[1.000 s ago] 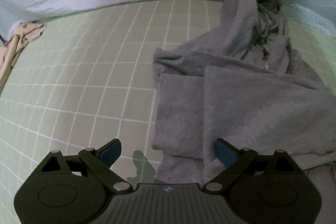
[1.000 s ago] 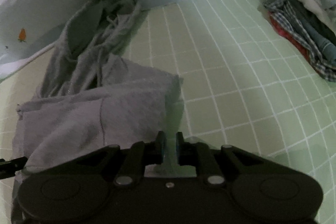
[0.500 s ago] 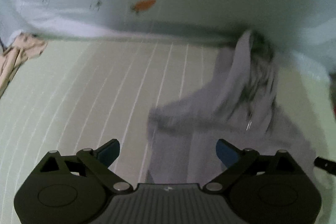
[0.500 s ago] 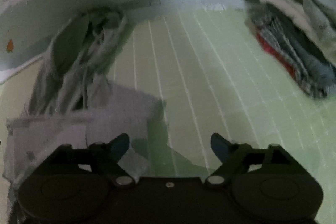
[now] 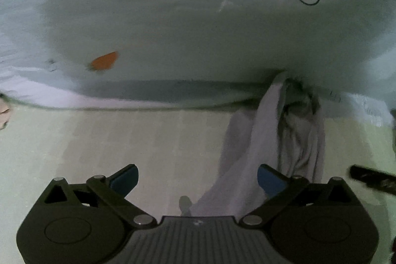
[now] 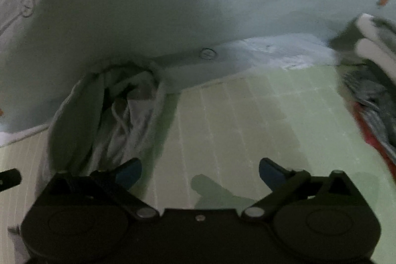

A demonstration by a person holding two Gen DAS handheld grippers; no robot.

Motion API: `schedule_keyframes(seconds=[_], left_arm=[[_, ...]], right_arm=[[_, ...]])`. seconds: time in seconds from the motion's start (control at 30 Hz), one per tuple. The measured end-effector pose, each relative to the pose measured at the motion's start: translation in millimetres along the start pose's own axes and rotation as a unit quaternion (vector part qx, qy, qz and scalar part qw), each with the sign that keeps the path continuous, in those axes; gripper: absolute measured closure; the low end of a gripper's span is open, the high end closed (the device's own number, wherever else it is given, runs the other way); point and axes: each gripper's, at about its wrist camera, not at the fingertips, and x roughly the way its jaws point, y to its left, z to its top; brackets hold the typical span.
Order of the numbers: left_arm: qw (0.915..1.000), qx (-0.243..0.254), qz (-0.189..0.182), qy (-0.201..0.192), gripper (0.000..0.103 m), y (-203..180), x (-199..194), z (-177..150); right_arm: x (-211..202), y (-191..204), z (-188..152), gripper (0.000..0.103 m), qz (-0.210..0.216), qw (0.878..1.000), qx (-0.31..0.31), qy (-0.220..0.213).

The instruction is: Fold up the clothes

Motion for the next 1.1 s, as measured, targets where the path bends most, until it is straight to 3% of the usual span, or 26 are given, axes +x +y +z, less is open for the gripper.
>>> schedule_keyframes(seconds=[0.13, 0.3, 0.37, 0.5, 0.57, 0.73, 0.87, 1.1], left_arm=[[0.9999, 0.011, -0.01, 0.0, 0.002, -20.0, 30.6, 19.6], [0.9957, 0.087, 0.009, 0.03, 0.002, -43.0, 77.1, 27.7], [0.994, 0.099, 0.036, 0.029, 0.002, -41.5, 87.5, 24.9], [0.9948, 0.059, 0.073, 0.041, 0.002, -17.8, 97.9, 24.0], [0.9943, 0.031, 0.093, 0.042, 0.002, -1.9, 96.9, 24.6], [0.9908, -0.026, 0.133, 0.003, 0.001, 43.7, 63.7, 24.8], [0.9892, -0.066, 0.127, -0.031, 0.001, 66.2, 24.5, 14.5], [0.9866, -0.084, 0.1, -0.098, 0.001, 69.0, -43.8, -5.6]], right_arm=[[33.4, 12.2, 14.8, 0.001, 0.006, 1.0, 0.002, 0.013], [57.9, 13.6, 19.3, 0.001, -0.017, 0.999, 0.011, 0.028], [67.7, 14.2, 21.1, 0.001, -0.027, 0.999, 0.015, 0.034], [72.5, 15.0, 19.9, 0.001, -0.045, 0.998, -0.004, 0.039], [54.7, 15.2, 14.5, 0.001, -0.06, 0.998, -0.013, 0.017], [10.1, 15.6, 1.0, 0.001, -0.098, 0.994, -0.036, -0.04], [-25.6, 16.0, -9.7, 0.001, -0.128, 0.987, -0.054, -0.084], [-88.1, 16.6, -28.5, 0.001, -0.18, 0.967, -0.084, -0.162]])
